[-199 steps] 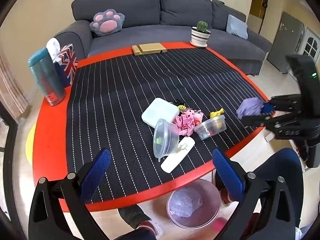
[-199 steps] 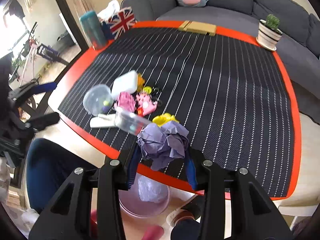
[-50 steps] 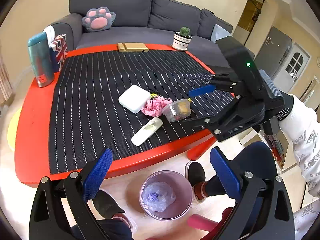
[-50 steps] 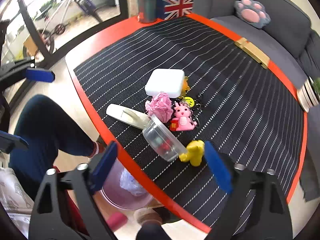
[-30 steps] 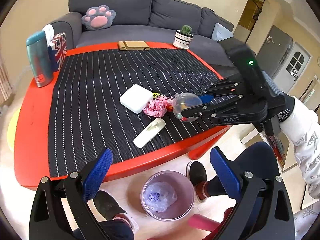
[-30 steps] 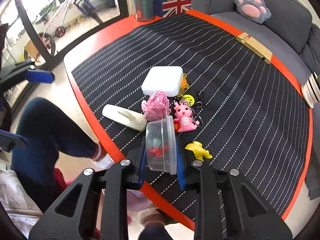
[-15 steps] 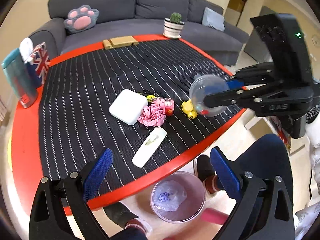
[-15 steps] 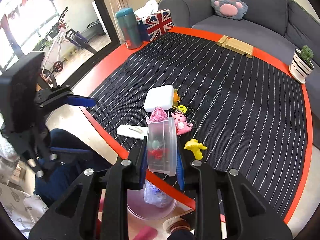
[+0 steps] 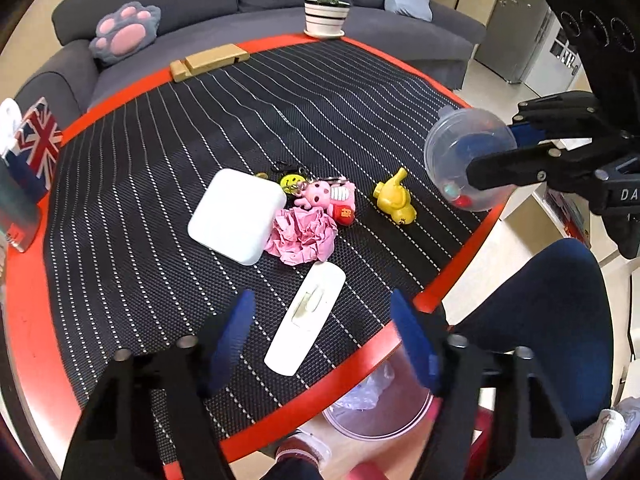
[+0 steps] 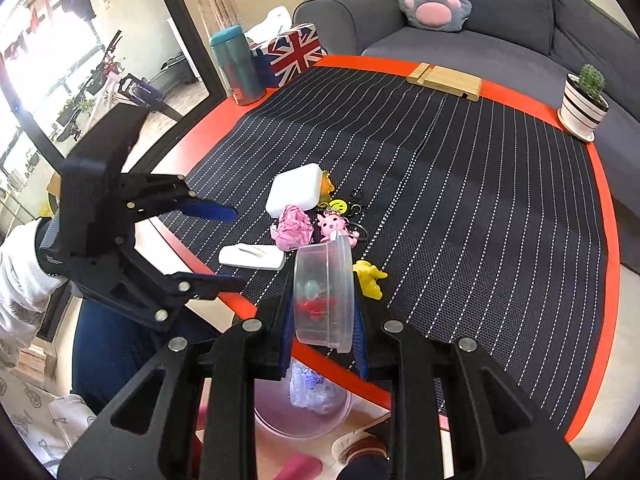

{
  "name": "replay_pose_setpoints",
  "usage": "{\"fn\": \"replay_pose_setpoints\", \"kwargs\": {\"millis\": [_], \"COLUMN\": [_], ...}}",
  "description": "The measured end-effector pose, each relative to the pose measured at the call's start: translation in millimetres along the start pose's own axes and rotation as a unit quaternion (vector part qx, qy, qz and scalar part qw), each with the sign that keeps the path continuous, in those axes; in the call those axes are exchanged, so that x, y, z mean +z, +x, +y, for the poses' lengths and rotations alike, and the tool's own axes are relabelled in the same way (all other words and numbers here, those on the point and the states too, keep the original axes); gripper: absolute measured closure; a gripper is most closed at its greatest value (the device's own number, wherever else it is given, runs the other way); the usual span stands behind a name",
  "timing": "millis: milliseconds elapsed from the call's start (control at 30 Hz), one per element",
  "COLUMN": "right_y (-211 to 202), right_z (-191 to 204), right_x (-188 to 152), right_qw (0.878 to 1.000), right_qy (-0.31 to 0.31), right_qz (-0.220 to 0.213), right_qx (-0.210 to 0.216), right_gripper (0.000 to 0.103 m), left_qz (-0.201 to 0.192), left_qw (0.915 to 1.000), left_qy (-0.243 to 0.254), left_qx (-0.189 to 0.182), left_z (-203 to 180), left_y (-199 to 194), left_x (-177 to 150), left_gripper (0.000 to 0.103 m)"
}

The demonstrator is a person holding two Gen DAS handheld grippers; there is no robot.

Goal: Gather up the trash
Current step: 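Drop the container into the bin with right while left grasps the white stick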

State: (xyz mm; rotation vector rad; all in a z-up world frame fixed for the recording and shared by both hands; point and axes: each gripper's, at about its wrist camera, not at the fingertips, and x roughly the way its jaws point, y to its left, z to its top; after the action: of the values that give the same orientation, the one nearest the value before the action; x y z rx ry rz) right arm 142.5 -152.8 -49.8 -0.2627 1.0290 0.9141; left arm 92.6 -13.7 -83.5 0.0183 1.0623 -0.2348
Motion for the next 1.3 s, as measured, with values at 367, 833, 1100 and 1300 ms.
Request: {"fn": "replay_pose_setpoints", "kwargs": {"millis": [367, 833, 1100, 1300], "right_y": [6, -9, -31, -49], "right_z": [-2, 5, 29, 52], "right_x": [-1, -13, -36, -60], "right_qw": [1.0, 0.999, 0.999, 0.998], "right_qy": [0.004, 0.018, 0.011, 0.007], "right_qz": [0.001, -0.021, -0.039, -0.049], "right_qx": [0.001, -0.022, -0.035, -0.036], "right_gripper": [0.079, 0.079, 0.079, 0.079], "left_qz": [0.004, -0.031, -0.062, -0.09], "left_qw": [1.0, 0.9992, 0.9974, 0.9951], "left_qy": [-0.003, -0.023, -0.034, -0.038], "left_qx": [0.003, 0.009, 0.017, 0.015], "left_z": [2, -9, -30, -47], "left_y": [8, -26, -58, -82], "left_x": [-2, -9, -24, -39], "left_gripper": [0.096, 0.097, 0.097, 0.097]}}
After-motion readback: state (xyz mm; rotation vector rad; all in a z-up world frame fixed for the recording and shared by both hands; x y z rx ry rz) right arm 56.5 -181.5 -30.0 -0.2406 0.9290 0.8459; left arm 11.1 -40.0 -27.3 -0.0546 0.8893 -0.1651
